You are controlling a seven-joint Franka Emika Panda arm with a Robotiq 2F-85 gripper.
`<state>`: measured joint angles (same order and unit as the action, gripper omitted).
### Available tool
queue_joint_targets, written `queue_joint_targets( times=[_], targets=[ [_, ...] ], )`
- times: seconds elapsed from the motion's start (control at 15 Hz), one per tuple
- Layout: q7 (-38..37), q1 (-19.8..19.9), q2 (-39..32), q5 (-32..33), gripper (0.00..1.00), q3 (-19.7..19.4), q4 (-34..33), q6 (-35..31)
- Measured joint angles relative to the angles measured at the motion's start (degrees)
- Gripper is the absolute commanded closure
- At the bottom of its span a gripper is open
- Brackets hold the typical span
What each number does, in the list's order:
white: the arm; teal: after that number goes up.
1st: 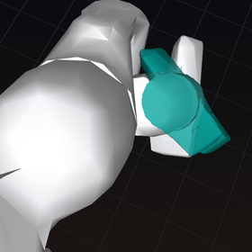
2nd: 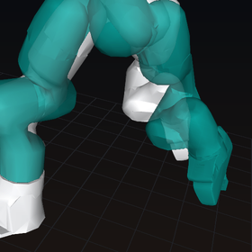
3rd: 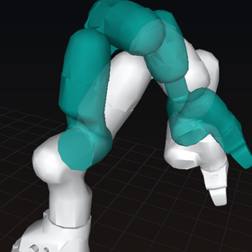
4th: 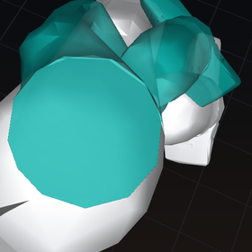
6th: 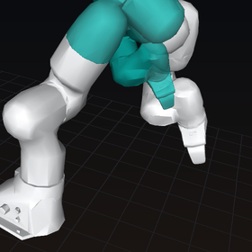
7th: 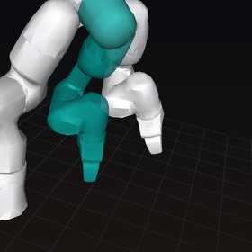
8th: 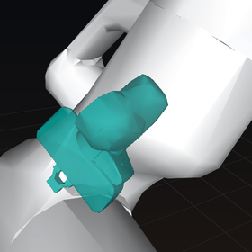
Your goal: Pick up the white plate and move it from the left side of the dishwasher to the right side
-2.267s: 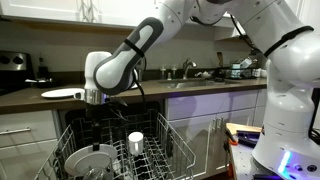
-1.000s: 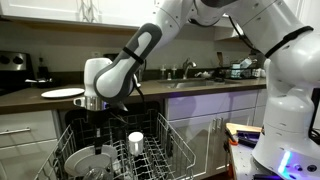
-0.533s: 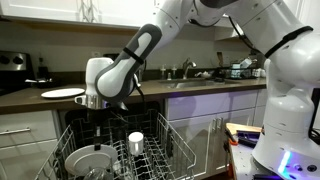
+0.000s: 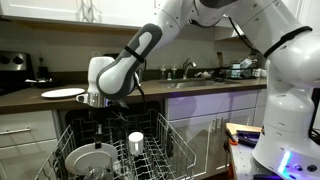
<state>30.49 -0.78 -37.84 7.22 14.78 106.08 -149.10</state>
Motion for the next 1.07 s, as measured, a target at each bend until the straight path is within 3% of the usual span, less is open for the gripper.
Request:
queue_joint_targets(
  times=[1.07],
  targets=[
    [1.12, 1.55, 7.00, -0.91, 0.98, 1.12, 4.14, 3.55]
  ],
)
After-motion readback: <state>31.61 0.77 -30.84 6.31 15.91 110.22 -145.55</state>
